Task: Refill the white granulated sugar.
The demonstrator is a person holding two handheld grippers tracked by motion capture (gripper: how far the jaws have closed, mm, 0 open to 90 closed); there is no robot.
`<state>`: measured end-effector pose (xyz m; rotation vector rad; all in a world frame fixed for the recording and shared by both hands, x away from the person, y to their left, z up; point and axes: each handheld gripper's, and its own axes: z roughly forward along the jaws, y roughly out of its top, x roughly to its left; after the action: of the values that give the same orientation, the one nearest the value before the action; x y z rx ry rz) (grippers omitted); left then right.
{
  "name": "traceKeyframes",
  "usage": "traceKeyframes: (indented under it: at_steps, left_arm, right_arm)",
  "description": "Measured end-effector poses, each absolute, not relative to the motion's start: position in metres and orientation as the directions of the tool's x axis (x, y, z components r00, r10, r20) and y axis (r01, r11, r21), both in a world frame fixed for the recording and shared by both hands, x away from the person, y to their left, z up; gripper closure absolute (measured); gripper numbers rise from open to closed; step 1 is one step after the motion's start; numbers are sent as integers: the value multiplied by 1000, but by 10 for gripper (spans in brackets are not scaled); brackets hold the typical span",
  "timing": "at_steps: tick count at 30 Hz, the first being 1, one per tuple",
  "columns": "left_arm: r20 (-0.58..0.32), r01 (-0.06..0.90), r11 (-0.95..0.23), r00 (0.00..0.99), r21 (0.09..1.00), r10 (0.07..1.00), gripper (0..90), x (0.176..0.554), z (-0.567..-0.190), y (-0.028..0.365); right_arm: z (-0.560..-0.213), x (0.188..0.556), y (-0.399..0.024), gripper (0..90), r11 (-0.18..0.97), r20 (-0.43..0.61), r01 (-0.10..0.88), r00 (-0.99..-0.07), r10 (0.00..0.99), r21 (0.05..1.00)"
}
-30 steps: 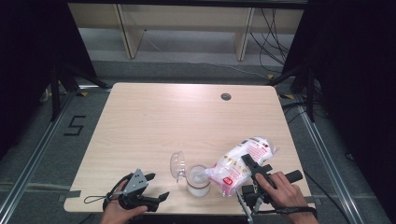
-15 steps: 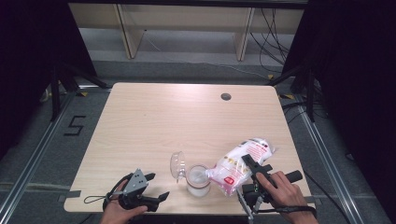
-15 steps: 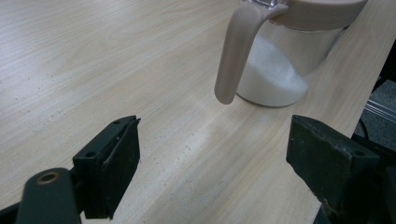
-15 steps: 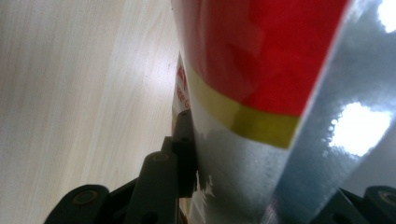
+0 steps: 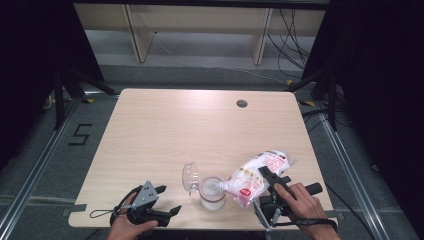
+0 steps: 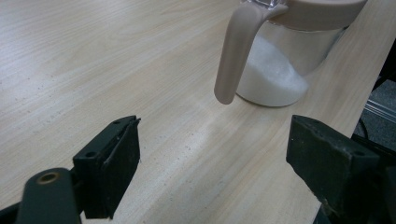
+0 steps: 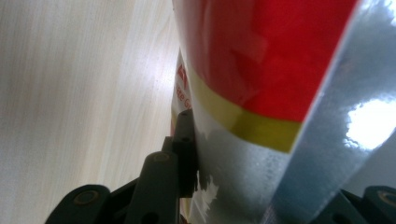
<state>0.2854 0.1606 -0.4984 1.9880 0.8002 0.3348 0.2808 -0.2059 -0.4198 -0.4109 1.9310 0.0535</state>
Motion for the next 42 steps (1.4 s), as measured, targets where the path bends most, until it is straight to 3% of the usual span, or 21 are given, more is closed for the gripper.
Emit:
traceKeyframes:
  at_steps: [8, 42]
  left_arm:
    - [-83, 401, -351, 750, 847, 656, 172, 286, -498, 161]
    - [-84, 402, -349, 749, 846, 657, 173, 285, -498, 160]
  right_arm:
    - [-419, 277, -206, 709, 951, -908, -270, -343, -242, -152]
    - [-415, 277, -207, 715, 941, -909, -284, -314, -273, -185]
